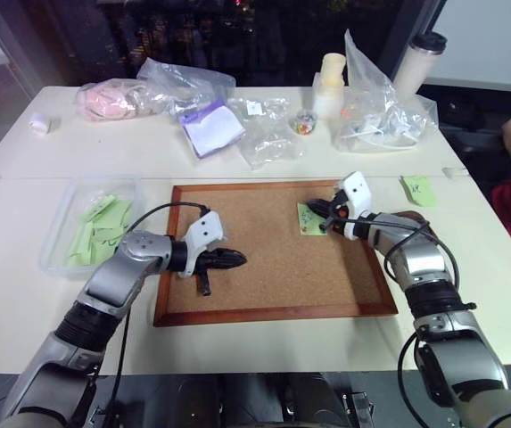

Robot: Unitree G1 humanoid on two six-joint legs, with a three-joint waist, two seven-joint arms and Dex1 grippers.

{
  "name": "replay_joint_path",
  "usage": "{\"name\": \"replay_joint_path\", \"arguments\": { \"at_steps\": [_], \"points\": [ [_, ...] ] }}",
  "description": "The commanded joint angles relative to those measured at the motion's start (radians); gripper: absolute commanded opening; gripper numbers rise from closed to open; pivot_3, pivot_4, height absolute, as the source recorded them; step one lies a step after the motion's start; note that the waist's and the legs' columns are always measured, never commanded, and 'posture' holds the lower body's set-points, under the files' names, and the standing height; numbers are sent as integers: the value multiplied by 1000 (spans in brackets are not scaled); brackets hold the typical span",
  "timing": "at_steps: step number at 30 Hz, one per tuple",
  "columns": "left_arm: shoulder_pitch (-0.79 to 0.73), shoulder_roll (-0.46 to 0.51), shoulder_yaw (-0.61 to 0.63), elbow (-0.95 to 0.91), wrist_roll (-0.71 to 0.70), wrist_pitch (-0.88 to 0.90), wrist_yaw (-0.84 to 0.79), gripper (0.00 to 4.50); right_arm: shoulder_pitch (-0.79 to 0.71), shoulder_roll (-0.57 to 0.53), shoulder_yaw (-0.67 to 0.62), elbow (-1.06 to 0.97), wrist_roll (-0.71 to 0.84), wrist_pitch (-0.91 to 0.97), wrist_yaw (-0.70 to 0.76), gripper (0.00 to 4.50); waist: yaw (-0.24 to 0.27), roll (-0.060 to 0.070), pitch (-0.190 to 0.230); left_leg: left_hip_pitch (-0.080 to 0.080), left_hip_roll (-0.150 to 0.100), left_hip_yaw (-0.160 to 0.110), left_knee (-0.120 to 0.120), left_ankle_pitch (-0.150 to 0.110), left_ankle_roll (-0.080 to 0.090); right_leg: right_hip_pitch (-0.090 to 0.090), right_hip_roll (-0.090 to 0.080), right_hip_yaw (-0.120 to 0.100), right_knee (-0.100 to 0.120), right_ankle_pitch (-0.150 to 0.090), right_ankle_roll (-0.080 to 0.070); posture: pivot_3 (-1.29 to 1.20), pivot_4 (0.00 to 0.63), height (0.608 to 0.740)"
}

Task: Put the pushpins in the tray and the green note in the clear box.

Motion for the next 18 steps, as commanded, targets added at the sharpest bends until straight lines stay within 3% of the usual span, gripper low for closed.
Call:
{"name": "replay_joint_path", "arguments": {
  "at_steps": [1,14,18],
  "points": [
    [20,12,-47,40,55,12,0,0,-29,10,-96,-52,32,-61,-53,17,0,0,0,0,0,0,0,0,0,0,0,0,0,0,0,0,150,734],
    [31,6,-57,30,55,14,-13,0,34,42,-219,-214,109,-2,-144,17,0,5,-3,1,0,0,0,0,0,1,0,0,0,0,0,0,150,734],
    [31,6,-49,21,54,13,-7,0,135,-2,-391,-383,194,96,-262,17,5,6,-3,0,0,0,0,0,0,1,0,0,0,0,0,0,150,734]
  ]
}}
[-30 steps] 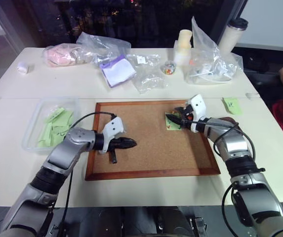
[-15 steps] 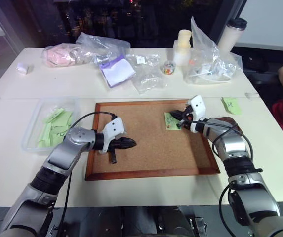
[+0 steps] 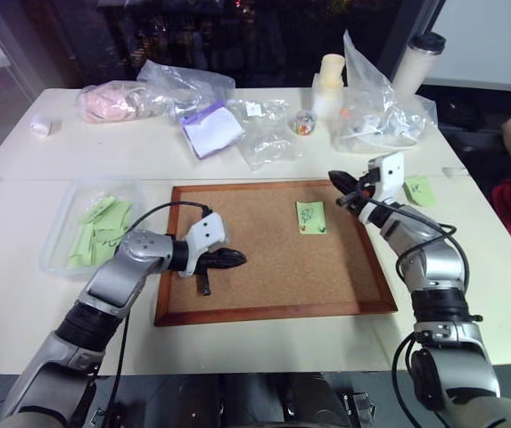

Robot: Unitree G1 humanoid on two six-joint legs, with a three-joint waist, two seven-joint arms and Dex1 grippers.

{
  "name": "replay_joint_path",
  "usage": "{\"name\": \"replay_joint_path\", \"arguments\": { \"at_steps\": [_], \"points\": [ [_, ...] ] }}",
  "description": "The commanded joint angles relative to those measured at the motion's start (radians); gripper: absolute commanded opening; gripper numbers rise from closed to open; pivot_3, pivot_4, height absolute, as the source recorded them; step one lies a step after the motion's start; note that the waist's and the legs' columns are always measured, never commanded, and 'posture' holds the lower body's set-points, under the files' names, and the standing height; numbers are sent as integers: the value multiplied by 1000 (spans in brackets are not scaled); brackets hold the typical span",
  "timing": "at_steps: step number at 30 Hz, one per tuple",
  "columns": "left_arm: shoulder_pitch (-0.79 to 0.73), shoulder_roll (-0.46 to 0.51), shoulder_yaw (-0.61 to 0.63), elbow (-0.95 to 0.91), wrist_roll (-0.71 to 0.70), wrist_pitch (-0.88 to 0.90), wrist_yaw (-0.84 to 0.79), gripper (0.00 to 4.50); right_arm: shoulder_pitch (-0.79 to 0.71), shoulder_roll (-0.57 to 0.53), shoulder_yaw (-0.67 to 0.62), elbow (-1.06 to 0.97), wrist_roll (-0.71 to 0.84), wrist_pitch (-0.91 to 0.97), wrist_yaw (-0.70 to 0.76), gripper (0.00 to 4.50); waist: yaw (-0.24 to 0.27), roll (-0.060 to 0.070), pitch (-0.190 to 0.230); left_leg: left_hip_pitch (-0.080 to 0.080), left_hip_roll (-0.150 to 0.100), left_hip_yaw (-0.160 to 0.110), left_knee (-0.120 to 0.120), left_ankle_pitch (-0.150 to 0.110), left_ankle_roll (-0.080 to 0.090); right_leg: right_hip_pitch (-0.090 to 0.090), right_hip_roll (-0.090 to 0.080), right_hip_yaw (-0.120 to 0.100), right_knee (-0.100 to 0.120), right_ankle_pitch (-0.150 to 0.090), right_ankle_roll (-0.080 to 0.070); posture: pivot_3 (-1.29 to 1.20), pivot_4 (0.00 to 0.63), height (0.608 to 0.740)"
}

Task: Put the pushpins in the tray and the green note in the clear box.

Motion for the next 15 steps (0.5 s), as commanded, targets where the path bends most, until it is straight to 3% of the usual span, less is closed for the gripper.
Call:
{"name": "replay_joint_path", "arguments": {
  "at_steps": [1,7,15],
  "points": [
    [34,13,-38,22,35,25,-5,0,86,-66,-165,-169,59,67,-91,17,1,0,0,0,0,0,0,0,0,0,0,0,0,0,0,0,150,734],
    [33,12,-47,25,38,15,-18,0,279,-160,-219,-213,8,144,-135,17,-6,5,-3,3,0,0,-1,0,0,2,1,1,-1,0,0,0,150,734],
    [7,-2,-56,68,58,-11,-36,0,341,-167,-197,-176,-22,147,-138,17,-4,10,-7,6,-1,2,-1,0,1,5,1,3,-1,0,0,0,150,734]
  ]
}}
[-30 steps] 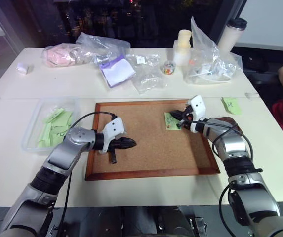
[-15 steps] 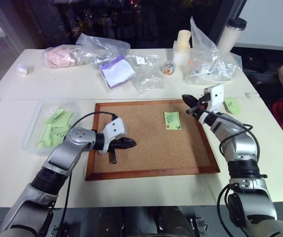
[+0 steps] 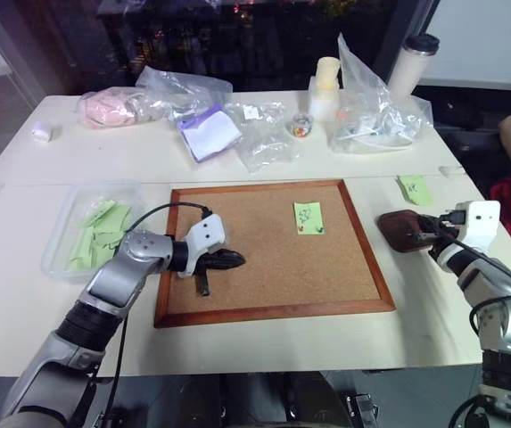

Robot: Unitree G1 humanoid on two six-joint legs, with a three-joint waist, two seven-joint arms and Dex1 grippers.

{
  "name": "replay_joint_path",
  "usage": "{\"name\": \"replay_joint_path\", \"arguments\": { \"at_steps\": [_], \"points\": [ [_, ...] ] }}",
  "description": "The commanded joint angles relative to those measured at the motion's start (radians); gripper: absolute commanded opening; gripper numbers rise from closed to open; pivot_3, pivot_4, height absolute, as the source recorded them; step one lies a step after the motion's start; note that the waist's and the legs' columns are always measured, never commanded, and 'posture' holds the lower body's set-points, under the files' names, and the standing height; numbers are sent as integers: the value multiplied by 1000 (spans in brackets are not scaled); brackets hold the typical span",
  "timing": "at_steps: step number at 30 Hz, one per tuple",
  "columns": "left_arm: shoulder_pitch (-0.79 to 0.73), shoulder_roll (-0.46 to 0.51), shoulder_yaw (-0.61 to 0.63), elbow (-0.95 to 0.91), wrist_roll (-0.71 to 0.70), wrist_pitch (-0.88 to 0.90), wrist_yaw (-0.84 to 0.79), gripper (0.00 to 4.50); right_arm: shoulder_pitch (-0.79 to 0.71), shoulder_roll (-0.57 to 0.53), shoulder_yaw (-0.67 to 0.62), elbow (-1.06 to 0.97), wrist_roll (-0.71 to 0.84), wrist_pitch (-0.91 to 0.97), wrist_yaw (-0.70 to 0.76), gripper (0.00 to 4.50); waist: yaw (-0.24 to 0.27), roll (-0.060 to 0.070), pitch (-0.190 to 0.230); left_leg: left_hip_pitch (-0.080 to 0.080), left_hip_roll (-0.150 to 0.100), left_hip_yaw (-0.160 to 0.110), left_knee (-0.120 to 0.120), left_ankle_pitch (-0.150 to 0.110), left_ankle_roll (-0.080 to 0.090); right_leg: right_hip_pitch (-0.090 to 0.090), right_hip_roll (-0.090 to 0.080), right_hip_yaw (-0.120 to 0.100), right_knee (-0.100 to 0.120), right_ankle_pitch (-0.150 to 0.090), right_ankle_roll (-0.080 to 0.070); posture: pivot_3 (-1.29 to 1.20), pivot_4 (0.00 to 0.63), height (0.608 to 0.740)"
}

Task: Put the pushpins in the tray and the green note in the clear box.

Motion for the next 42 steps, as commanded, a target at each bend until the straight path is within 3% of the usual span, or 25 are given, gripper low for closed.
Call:
{"name": "replay_joint_path", "arguments": {
  "at_steps": [1,3,6,12,14,24,28,32,42],
  "points": [
    [16,-4,-54,46,40,-3,-16,0,3,-15,2,8,-27,-20,-7,17,2,0,0,0,0,0,0,0,0,0,0,0,0,0,0,0,150,734],
    [17,-6,-58,49,44,-7,-16,0,5,-14,6,22,-33,-27,-4,17,4,0,0,0,0,0,0,0,0,0,0,0,0,0,0,0,150,734],
    [18,-8,-56,47,43,-6,-17,0,5,-10,14,29,-40,-29,-2,829,4,0,0,0,0,0,0,0,0,0,-1,0,0,0,0,0,150,734],
    [23,-11,-54,46,44,-4,-10,0,4,-11,4,25,-32,-27,-1,3683,4,1,-1,0,0,0,0,0,0,1,-1,0,0,0,0,0,150,734],
    [24,-13,-54,46,44,-3,-8,0,3,-11,0,22,-24,-25,3,4448,4,1,-1,0,0,0,0,0,0,1,-1,0,0,0,0,0,150,734],
    [27,-10,-47,42,42,1,-6,0,-18,-14,-6,-86,34,-50,44,4448,4,1,-1,0,0,0,0,0,0,1,-1,0,-1,0,0,0,150,734],
    [31,-2,-43,36,42,3,-8,0,-6,-21,84,-222,81,-10,143,4448,2,2,-1,0,0,-1,0,0,0,1,0,0,-1,0,0,0,150,734],
    [29,1,-41,39,44,3,-8,0,-6,17,251,-293,73,25,193,4448,2,1,-2,0,0,-2,0,0,1,1,0,0,-1,0,0,0,150,734],
    [24,4,-40,40,48,3,-4,0,-42,88,389,-138,-40,-82,198,4448,3,1,-2,0,0,-1,0,0,1,1,0,-1,-1,0,0,0,150,734]
  ]
}}
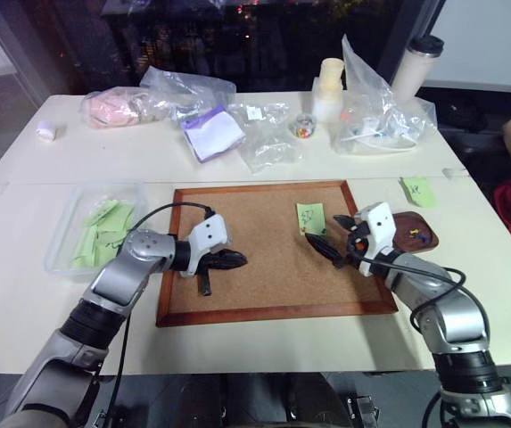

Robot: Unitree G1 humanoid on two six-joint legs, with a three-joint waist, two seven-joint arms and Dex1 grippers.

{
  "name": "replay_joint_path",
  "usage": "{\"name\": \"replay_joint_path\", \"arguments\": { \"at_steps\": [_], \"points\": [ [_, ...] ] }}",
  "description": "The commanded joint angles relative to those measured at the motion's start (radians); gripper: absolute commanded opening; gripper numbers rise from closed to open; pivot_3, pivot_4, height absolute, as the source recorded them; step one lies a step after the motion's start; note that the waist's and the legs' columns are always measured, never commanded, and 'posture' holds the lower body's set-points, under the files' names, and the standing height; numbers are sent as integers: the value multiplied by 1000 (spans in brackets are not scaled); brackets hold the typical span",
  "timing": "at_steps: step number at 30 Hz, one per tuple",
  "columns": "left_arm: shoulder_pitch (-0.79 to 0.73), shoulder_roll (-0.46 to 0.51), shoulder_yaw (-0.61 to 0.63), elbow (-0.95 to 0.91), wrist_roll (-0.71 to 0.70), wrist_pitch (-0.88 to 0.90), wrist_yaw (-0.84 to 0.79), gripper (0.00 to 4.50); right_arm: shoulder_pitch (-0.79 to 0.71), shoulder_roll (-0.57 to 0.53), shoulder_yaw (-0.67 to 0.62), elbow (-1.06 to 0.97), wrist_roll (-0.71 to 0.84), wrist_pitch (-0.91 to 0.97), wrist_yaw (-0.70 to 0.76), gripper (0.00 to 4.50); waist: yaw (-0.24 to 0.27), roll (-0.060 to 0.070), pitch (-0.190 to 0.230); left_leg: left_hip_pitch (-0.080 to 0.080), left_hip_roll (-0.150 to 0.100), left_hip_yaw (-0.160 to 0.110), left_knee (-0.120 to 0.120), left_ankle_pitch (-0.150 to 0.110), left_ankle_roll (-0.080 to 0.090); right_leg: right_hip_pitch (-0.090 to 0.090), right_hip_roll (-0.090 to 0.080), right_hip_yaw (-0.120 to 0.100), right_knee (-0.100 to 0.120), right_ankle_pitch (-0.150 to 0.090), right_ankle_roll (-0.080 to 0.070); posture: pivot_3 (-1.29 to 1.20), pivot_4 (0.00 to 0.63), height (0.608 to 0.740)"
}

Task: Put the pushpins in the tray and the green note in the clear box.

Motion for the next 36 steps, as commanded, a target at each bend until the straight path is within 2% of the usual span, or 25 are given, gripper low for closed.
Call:
{"name": "replay_joint_path", "arguments": {
  "at_steps": [1,4,7,13,14,20,36],
  "points": [
    [27,13,-36,27,40,22,-1,0,-18,12,6,21,-23,-52,10,4448,0,0,0,0,0,0,0,0,0,0,0,0,0,0,0,0,150,734],
    [29,13,-36,26,40,23,0,0,-22,17,7,44,-29,-67,15,4448,0,0,0,0,0,0,0,0,0,0,0,0,0,0,0,0,150,734],
    [31,12,-38,26,41,22,1,0,-22,20,0,62,-31,-82,17,3618,-1,0,0,0,0,0,0,0,0,0,0,0,0,0,0,0,150,734],
    [32,12,-39,24,41,23,-1,0,-14,21,-4,56,-34,-86,14,695,-1,0,0,0,0,0,0,0,0,0,0,0,0,0,0,0,150,734],
    [32,12,-39,24,41,23,-1,0,-14,22,-4,55,-34,-86,12,101,-1,0,0,0,0,0,0,0,0,0,0,0,0,0,0,0,150,734],
    [31,14,-44,25,46,22,-4,0,-2,29,-23,41,-36,-89,-8,40,-1,0,0,0,0,0,0,0,0,0,0,0,0,0,0,0,150,734],
    [43,35,-71,31,86,22,-7,0,-15,49,-195,-95,61,-63,-105,40,-3,0,0,2,1,0,-1,0,0,1,1,0,0,0,0,0,150,734]
  ]
}}
